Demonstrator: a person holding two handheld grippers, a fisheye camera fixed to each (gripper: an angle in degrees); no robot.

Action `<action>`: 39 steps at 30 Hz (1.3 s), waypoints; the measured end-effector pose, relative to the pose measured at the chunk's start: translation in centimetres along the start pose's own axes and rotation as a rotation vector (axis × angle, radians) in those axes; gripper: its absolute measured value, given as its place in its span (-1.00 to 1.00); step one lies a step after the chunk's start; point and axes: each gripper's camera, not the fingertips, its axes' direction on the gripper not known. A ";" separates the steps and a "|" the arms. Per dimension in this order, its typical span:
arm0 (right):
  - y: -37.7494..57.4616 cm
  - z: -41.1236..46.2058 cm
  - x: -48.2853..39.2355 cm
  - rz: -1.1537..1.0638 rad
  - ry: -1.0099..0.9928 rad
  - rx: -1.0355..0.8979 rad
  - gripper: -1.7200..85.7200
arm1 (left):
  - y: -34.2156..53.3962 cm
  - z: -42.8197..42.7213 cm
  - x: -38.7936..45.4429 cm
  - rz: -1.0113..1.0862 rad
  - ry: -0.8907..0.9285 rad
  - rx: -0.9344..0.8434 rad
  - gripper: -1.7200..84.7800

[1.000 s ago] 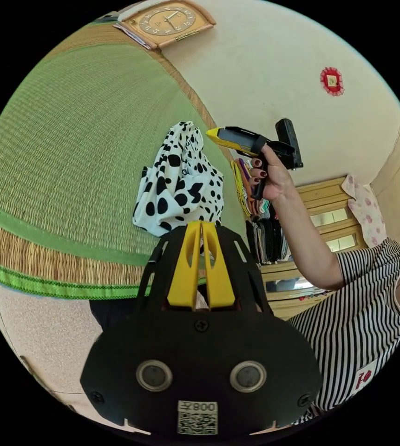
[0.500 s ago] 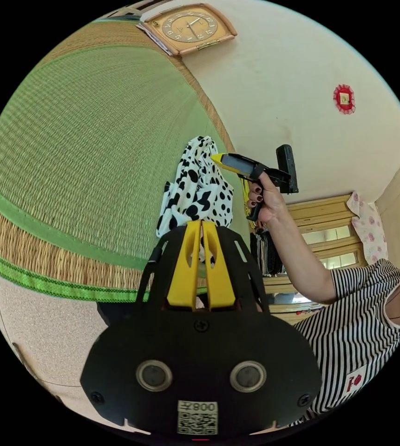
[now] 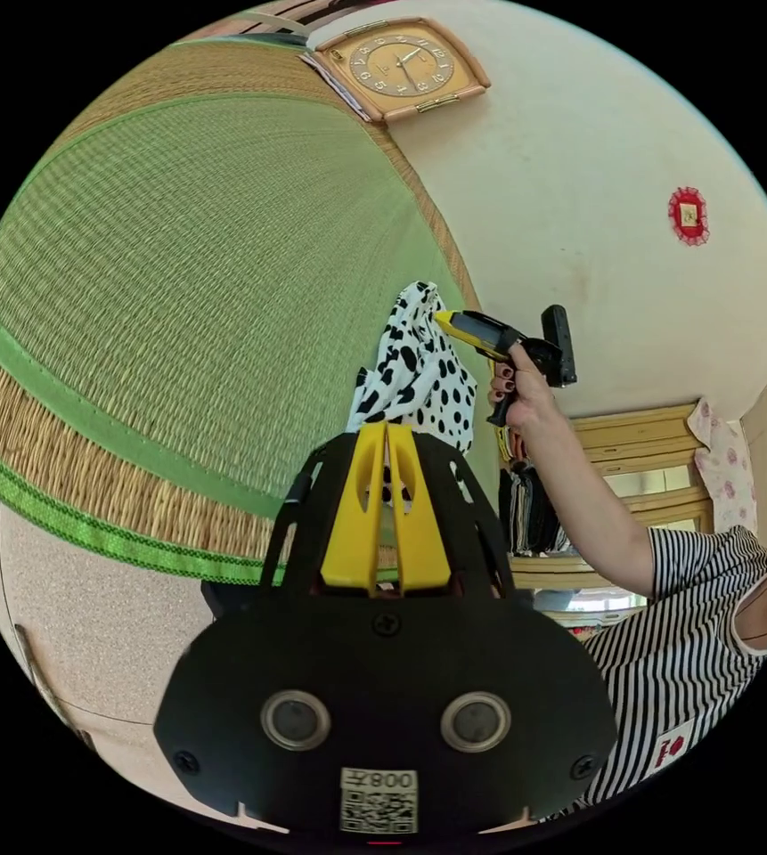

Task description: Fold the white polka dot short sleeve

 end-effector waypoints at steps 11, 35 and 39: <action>10.4 2.8 -7.6 -0.243 -0.236 -0.108 -0.96 | 1.3 -1.4 -0.1 -0.023 0.031 0.036 -0.96; 14.1 3.2 -10.9 -0.280 -0.141 -0.160 -0.88 | 2.6 -1.1 5.2 0.121 -0.108 0.021 -0.82; 19.9 2.4 -12.6 -0.347 -0.001 -0.200 -0.82 | 2.4 0.1 5.8 0.138 -0.163 -0.039 -0.90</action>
